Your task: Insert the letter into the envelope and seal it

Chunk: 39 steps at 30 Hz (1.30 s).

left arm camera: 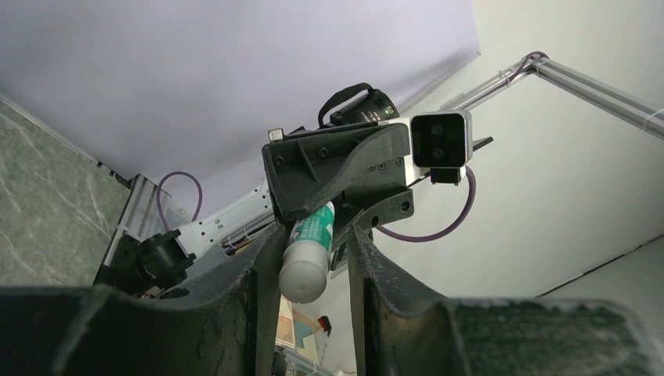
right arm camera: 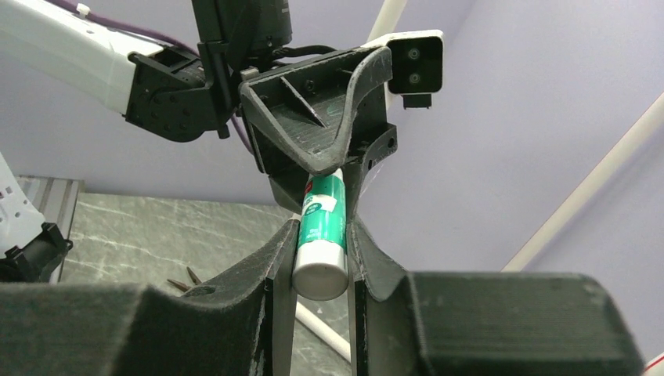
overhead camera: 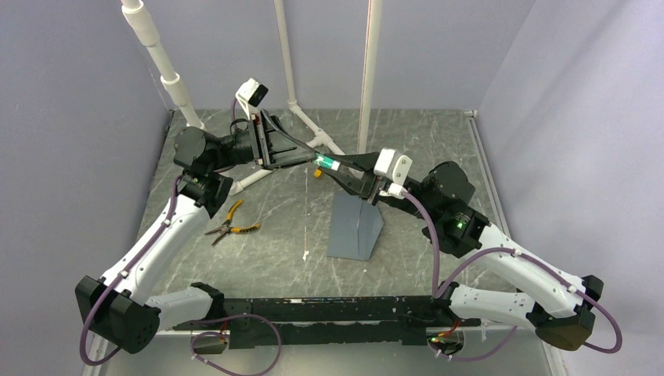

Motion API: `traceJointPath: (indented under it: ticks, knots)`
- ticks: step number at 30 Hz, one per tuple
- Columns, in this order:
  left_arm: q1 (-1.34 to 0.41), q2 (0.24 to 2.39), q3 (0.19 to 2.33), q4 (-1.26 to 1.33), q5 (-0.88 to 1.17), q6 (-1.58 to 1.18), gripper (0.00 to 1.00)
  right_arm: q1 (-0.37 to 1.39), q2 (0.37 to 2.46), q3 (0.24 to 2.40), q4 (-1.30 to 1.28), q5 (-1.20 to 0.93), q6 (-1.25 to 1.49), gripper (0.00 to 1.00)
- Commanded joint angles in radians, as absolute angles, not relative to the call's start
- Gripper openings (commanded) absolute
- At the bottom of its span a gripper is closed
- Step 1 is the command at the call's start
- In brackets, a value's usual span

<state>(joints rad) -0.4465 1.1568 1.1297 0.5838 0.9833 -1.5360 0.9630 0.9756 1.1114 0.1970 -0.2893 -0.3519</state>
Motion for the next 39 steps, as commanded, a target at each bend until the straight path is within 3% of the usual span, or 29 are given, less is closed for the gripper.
traceJointPath:
  ticks: [1,4,7,10,12,14,18,24,30,39]
  knots:
    - [-0.446,1.135,1.142,0.647,1.028,-1.552,0.36,0.932,0.963,1.132,0.239,-0.311,-0.329,0.02]
    - [-0.446,1.136,1.141,0.652,1.036,-1.552,0.31,0.924,0.968,1.135,0.247,-0.315,-0.318,0.02]
    - [-0.446,1.125,1.132,0.686,1.021,-1.543,0.15,0.920,0.967,1.124,0.271,-0.328,-0.307,0.04]
    - [-0.446,1.123,1.135,0.744,0.992,-1.568,0.03,0.920,0.964,1.090,0.344,-0.325,-0.289,0.37]
    - [-0.448,1.135,1.133,0.800,0.979,-1.610,0.02,0.920,0.966,1.039,0.449,-0.334,-0.276,0.58]
    - [-0.448,1.149,1.118,0.902,0.961,-1.690,0.02,0.921,0.990,1.011,0.548,-0.358,-0.266,0.65]
    - [-0.451,1.188,1.107,1.038,0.946,-1.799,0.02,0.919,1.060,1.022,0.667,-0.414,-0.241,0.63]
    - [-0.455,1.173,1.077,0.990,0.927,-1.779,0.03,0.921,1.097,1.000,0.869,-0.415,-0.207,0.66]
    - [-0.457,1.177,1.081,0.996,0.930,-1.783,0.02,0.921,1.083,0.991,0.869,-0.400,-0.212,0.69]
    - [-0.462,1.182,1.074,0.994,0.937,-1.781,0.03,0.920,1.107,1.080,0.679,-0.456,-0.256,0.44]
